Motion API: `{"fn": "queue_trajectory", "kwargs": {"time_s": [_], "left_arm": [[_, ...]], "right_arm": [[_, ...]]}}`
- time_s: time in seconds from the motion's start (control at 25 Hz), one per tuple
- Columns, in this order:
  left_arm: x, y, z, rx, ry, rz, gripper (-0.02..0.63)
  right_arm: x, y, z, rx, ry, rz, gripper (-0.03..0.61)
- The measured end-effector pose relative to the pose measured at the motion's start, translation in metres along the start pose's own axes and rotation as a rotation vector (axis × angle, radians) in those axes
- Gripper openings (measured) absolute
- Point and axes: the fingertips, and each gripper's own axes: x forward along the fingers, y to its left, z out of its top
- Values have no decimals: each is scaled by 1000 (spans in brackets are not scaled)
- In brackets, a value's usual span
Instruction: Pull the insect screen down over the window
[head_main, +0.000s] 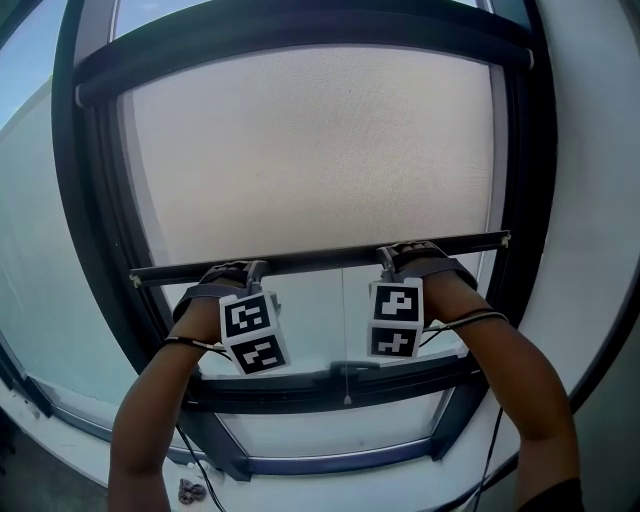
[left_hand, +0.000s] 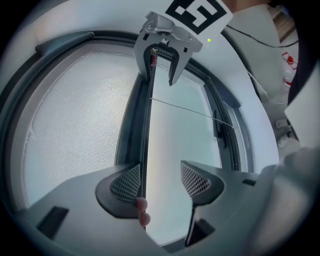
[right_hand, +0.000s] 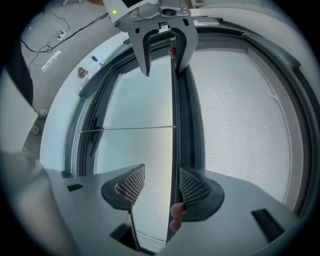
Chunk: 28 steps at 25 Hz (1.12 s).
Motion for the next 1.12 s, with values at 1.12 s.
{"fn": "queue_trajectory", "kwargs": {"time_s": [1.12], "left_arm": [[30,-74,-3,-91,-26,-78,253]], "right_arm": [[28,76,5,49,-53,15,218]]}}
